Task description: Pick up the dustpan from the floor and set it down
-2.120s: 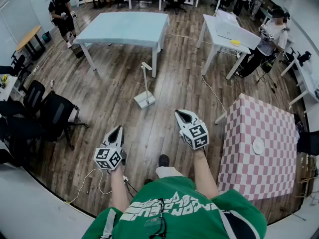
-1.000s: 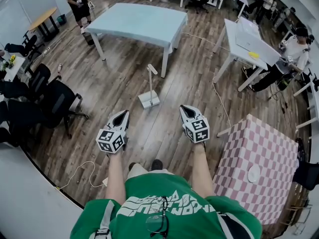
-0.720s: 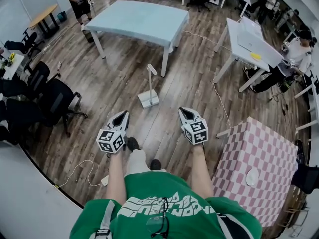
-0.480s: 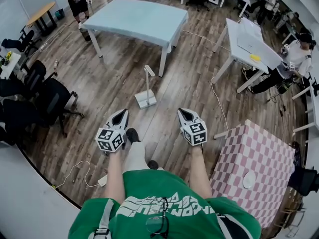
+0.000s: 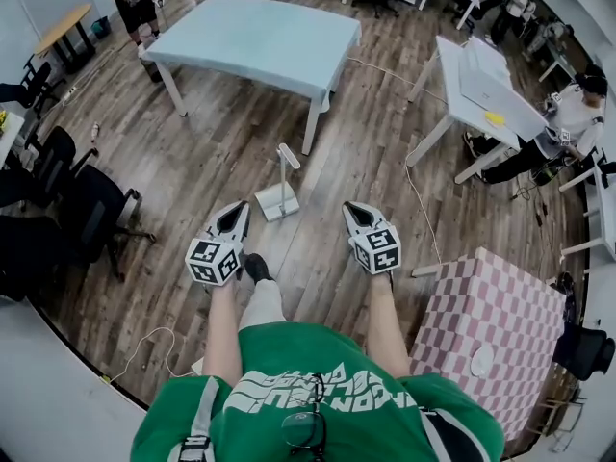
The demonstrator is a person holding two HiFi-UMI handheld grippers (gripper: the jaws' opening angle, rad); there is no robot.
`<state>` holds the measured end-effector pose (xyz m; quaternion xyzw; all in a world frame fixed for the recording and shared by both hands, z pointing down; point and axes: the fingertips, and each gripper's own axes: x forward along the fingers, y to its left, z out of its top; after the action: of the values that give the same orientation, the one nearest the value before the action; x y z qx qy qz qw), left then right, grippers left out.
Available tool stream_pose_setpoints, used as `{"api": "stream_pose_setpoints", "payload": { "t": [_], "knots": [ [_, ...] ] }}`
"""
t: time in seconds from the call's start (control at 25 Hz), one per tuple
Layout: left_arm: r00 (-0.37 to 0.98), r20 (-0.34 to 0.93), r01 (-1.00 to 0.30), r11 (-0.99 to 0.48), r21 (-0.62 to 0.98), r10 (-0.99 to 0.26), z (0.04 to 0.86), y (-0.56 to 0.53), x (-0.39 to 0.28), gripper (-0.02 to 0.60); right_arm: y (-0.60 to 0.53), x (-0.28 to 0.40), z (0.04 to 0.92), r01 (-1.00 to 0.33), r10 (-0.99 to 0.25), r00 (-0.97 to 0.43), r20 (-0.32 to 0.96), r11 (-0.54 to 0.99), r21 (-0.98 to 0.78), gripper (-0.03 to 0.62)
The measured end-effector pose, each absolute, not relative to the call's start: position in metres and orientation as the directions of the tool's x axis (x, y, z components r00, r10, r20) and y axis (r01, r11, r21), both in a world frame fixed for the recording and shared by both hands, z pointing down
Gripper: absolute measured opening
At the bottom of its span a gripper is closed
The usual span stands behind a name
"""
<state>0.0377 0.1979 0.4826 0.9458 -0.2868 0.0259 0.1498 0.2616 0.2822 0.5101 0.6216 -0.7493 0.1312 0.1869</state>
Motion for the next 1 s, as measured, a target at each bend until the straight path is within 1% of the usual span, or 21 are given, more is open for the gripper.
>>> {"api": "stream_pose_setpoints", "payload": {
  "t": [0.36,0.52,0.8,1.0],
  "knots": [
    [0.847,0.141,-0.531,-0.793,0.298,-0.513,0.494,0.065,0.048,0.003,0.156,0.271,0.518,-0.985,-0.871,-0.138,0.471,0.172,0.031,0.008],
    [0.863,0.161,-0.505,-0.806,0.31,-0.479,0.504,0.015,0.051,0.003,0.107,0.267,0.528,-0.986,-0.868,-0.142,0.476,0.164,0.006,0.008],
    [0.879,0.2,-0.476,-0.817,0.325,-0.432,0.514,-0.032,0.052,0.003,0.063,0.261,0.545,-0.988,-0.849,-0.146,0.507,0.155,-0.026,0.008],
    [0.864,0.221,-0.502,-0.802,0.323,-0.452,0.521,-0.054,0.055,0.003,0.036,0.277,0.56,-0.986,-0.832,-0.153,0.533,0.162,-0.03,0.008]
  ]
}}
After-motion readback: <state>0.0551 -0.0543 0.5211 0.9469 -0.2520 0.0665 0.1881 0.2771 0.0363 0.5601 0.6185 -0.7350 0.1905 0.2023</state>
